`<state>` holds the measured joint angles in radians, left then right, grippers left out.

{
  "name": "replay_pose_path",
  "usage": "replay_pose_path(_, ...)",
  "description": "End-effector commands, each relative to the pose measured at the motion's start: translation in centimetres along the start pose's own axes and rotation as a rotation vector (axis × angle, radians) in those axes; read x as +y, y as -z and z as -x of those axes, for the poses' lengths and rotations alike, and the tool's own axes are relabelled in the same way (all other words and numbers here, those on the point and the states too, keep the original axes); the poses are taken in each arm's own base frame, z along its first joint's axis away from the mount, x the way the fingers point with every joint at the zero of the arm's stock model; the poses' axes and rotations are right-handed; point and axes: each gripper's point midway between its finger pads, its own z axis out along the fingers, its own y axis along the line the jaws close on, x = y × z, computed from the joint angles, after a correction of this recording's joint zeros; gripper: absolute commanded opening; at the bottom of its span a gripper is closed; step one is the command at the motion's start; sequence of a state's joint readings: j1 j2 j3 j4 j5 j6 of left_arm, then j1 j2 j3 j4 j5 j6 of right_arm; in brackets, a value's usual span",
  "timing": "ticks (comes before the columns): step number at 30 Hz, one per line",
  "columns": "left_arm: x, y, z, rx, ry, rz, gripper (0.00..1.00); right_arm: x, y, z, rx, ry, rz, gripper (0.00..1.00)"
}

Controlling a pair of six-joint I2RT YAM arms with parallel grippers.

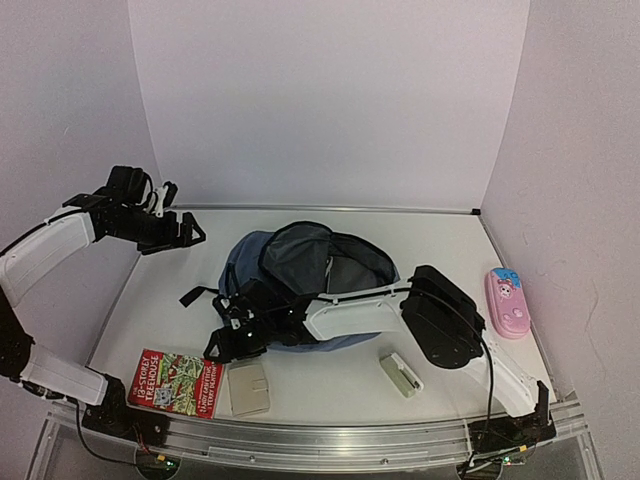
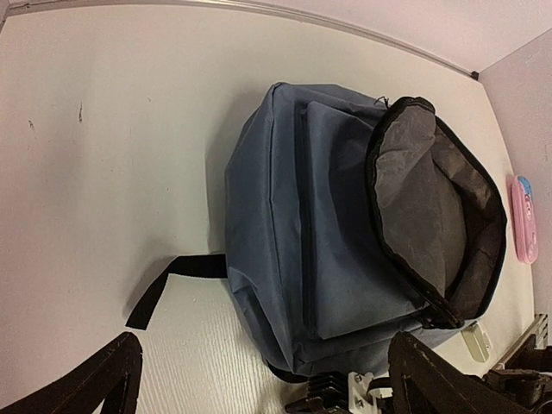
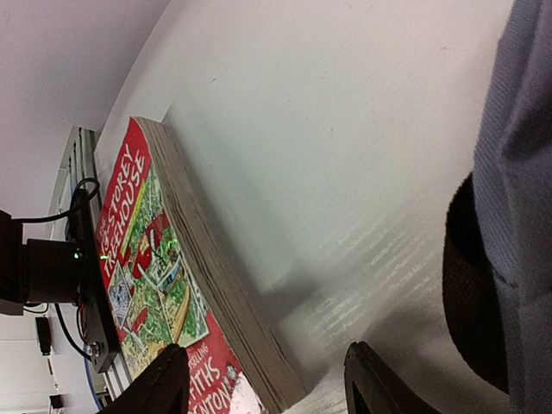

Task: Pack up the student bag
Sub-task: Pick up the book from the center of the board.

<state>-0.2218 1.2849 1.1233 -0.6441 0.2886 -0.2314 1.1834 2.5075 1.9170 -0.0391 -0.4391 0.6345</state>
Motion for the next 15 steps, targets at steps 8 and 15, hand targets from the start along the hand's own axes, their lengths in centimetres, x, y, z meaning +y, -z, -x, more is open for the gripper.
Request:
replay_pose_path(8,-0.3,-0.2,1.0,-0.028,-0.024,-0.012,1.00,4.0,-1.9,-2.3,0.108,0.028,0.166,0.61)
replay_pose_path(15,-0.2,-0.6,0.8,-0.014,-0.018,-0.014,1.00,6.6,-2.0,-3.1,0.145,0.028,0.255,0.61)
